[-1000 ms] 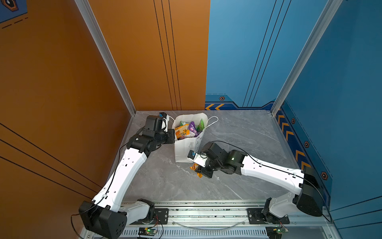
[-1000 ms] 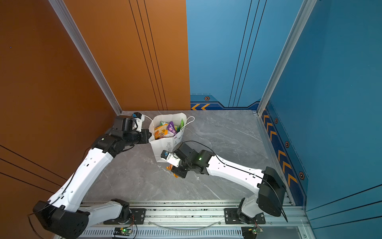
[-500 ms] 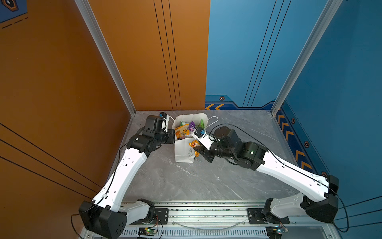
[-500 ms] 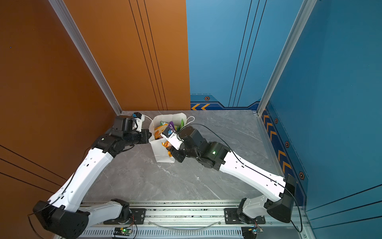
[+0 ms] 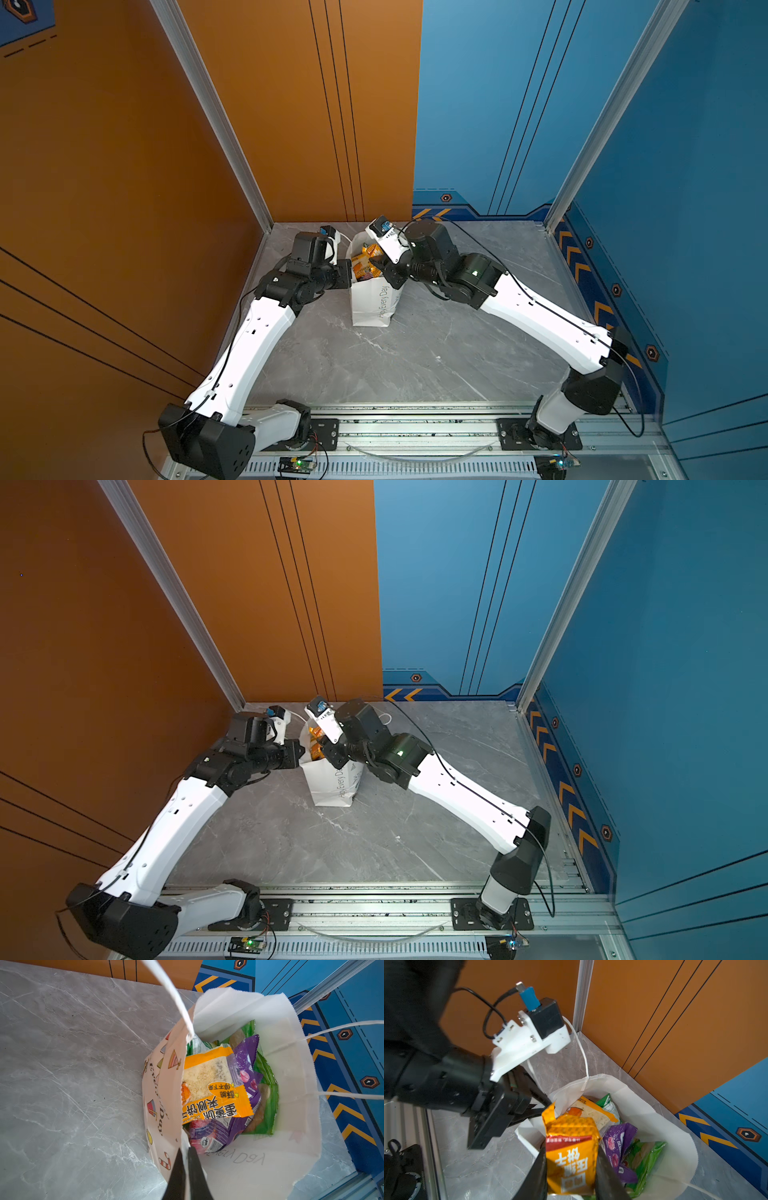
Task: Place the snacks into the paper bag
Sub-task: 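Lift the orange packet and carry it over the paper bag opening, then lower the orange packet into the bag and open the right gripper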
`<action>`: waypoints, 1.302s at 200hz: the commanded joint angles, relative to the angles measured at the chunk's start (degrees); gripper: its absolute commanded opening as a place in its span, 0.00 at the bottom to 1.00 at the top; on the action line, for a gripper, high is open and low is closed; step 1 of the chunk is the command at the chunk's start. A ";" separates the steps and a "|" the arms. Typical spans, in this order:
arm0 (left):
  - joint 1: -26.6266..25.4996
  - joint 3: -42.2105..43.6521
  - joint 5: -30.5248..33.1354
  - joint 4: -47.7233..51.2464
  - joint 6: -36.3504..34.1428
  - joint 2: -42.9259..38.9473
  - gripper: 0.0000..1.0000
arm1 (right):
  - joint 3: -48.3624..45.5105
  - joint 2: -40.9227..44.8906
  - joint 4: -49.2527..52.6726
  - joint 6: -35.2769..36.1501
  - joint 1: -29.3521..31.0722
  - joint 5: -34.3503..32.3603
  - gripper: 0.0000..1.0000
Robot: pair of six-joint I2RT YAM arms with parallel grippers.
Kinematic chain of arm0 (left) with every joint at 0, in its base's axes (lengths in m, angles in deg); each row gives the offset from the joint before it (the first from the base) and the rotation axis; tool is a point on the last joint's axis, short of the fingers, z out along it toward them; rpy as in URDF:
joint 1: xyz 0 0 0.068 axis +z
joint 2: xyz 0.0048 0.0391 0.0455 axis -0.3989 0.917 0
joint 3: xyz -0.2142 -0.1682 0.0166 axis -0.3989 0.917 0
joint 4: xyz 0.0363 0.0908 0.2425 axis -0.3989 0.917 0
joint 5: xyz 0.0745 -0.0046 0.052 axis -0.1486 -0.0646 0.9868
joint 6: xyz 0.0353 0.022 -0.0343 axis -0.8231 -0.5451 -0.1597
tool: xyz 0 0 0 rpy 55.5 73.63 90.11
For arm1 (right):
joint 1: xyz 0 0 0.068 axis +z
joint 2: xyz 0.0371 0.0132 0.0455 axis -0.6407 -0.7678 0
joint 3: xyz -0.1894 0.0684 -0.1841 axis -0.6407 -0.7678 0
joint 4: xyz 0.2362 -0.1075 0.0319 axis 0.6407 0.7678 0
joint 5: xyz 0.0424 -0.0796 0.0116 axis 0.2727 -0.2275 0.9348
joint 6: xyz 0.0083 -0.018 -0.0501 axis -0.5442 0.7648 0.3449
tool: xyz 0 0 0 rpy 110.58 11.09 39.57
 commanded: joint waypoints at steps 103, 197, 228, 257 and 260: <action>-0.76 -0.57 0.62 -2.75 -1.47 -1.45 0.00 | 19.02 -16.04 12.51 -9.26 -1.61 -5.69 0.18; -0.81 -0.62 0.65 -2.73 -1.43 -1.67 0.00 | 22.89 -17.19 16.83 -9.07 -0.36 -11.13 0.56; -0.82 -0.60 0.65 -2.73 -1.43 -1.63 0.00 | 23.02 -16.57 17.76 -9.99 -0.12 -13.80 0.57; -0.82 -0.53 0.72 -2.73 -1.47 -1.62 0.00 | 22.84 -15.36 19.48 -13.27 -0.19 -20.63 0.56; -0.77 -0.54 0.68 -2.73 -1.44 -1.63 0.00 | 22.79 -15.22 19.73 -13.82 -0.32 -21.33 0.56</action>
